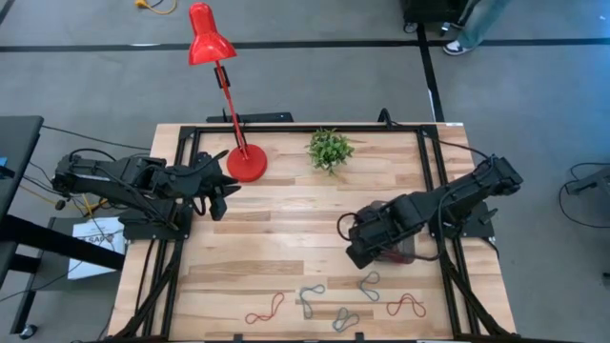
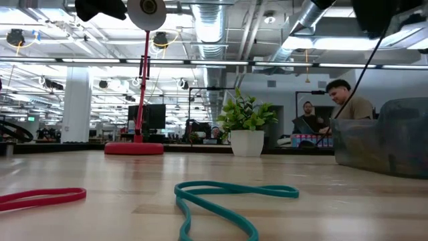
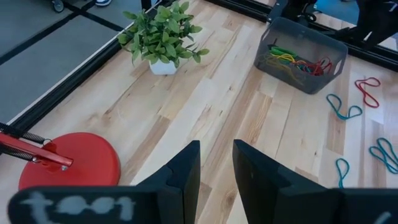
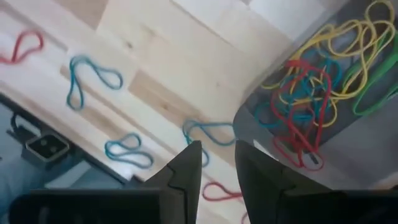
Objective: Pick and place items into bin
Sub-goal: Put the red rubber band into the black bin
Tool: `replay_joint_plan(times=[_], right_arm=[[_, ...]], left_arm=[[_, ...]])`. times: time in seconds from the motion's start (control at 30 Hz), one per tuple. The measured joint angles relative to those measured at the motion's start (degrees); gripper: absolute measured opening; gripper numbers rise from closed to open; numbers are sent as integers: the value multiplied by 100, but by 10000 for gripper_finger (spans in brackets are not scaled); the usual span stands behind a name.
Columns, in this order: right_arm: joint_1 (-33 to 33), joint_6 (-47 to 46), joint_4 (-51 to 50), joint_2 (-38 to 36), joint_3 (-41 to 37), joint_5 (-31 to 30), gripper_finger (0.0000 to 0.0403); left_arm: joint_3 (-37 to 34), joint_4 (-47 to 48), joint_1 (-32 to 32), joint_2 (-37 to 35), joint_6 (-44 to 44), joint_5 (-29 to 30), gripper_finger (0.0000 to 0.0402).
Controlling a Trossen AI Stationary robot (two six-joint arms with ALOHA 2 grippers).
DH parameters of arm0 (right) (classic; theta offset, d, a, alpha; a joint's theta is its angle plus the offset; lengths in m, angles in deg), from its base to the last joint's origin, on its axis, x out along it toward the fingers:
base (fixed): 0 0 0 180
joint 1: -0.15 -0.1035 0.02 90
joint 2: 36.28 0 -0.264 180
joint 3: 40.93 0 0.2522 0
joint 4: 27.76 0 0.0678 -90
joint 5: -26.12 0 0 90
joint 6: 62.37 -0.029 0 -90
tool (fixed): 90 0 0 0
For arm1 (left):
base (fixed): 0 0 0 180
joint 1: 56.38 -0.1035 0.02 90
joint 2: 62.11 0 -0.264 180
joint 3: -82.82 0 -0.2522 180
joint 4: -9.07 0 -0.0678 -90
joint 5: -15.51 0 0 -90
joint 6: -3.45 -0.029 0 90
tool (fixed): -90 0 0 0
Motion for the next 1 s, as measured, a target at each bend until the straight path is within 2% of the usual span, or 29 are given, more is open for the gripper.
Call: replay_joint_plan(times=[0.17,0.37,0.53,0.67,0.83,1.0], right_arm=[[-309,-41,-47,0,0,215,92],[-1069,-218,-174,0,-25,196,92],[-1771,-1169,-9,4,-326,186,92],[-2308,-1584,449,7,-732,185,92],[-2641,-2345,1113,7,-1252,178,92],[-2880,-2844,1351,9,-1831,187,92]], left_arm=[[0,0,0,0,36,-203,85],[0,0,2,2,25,-103,85],[2,0,2,2,3,-31,85],[2,0,2,1,-85,99,85],[2,0,2,1,-220,315,85],[2,0,2,1,-224,354,85]])
